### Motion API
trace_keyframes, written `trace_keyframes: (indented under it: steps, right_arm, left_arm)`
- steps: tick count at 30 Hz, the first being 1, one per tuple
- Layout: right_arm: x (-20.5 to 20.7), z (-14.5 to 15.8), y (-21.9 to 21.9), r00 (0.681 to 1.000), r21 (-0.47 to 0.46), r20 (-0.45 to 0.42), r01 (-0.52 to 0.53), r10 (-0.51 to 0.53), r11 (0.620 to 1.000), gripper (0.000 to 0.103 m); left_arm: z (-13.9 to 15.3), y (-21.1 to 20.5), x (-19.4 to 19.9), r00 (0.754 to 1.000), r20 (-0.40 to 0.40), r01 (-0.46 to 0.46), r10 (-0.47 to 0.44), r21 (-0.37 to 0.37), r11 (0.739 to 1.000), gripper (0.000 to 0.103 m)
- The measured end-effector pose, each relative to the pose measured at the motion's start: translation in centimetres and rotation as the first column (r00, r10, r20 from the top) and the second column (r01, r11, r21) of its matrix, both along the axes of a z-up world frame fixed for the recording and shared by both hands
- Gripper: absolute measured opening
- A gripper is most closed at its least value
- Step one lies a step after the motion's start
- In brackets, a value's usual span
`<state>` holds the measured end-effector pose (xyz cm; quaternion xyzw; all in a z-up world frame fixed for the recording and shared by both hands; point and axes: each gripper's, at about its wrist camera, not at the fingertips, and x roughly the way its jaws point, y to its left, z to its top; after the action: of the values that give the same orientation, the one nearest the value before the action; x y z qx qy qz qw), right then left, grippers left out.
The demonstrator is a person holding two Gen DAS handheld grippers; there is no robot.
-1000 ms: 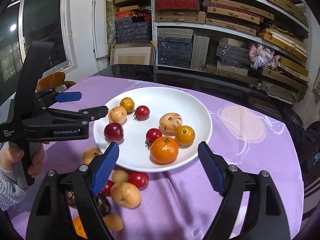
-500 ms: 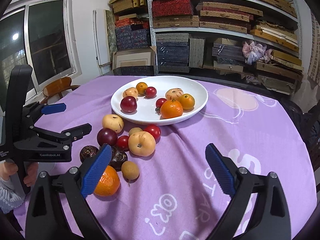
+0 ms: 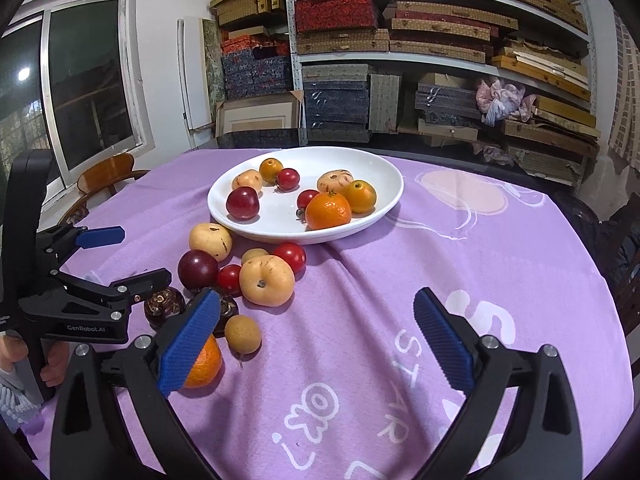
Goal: Organize fruits
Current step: 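Grasp the dark brown mangosteen with the left tool while the right tool approaches the tangerine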
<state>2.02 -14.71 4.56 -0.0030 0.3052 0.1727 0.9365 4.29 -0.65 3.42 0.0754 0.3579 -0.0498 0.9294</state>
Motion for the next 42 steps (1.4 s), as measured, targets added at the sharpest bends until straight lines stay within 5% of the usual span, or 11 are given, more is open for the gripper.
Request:
trace_keyframes:
  steps: [11,18,21,26,32,37,39,42]
  right_arm:
    - [0.2,0.0,0.2,1.0,0.001,-0.012,-0.003,0.003,1.0,0.096]
    - [0.0,0.0,-0.1,1.0,0.011,-0.016,0.001,-0.001,1.0,0.096]
    - [0.1,0.0,-0.4,1.0,0.019,-0.018,0.002,-0.002,1.0,0.096]
    - [0.3,-0.1,-0.7,1.0,0.035,-0.028,0.005,-0.004,0.999,0.096]
    - [0.2,0.0,-0.8,1.0,0.033,-0.025,0.004,-0.003,0.999,0.096]
    - [0.2,0.1,-0.9,1.0,0.036,-0.023,0.002,-0.001,0.999,0.096]
    - [0.1,0.2,-0.9,1.0,0.036,-0.023,0.002,-0.001,0.999,0.096]
    - [0.2,0.2,-0.9,1.0,0.037,-0.023,0.002,-0.001,0.999,0.096]
  left_arm:
    - [-2.2,-1.8,-0.4,0.996,-0.065,0.069,-0.063,0.097,0.993,0.1]
    - [-3.0,-0.5,-0.1,0.99,-0.134,0.052,-0.037,0.115,0.992,0.1]
    - [-2.9,1.3,0.3,0.993,-0.111,-0.028,0.046,0.159,0.987,0.1]
    - [-2.3,4.1,1.0,0.988,-0.139,-0.062,0.062,0.001,0.998,0.1]
    - [-1.6,2.7,-0.1,0.996,-0.085,0.022,-0.022,-0.002,1.0,0.098]
    - [-2.0,2.1,0.1,0.992,-0.115,0.058,-0.06,-0.026,0.998,0.073]
    - [-2.3,1.9,0.2,0.989,-0.129,0.068,-0.072,-0.033,0.997,0.055]
    - [-2.3,2.0,0.3,0.988,-0.13,0.072,-0.078,-0.048,0.996,0.049]
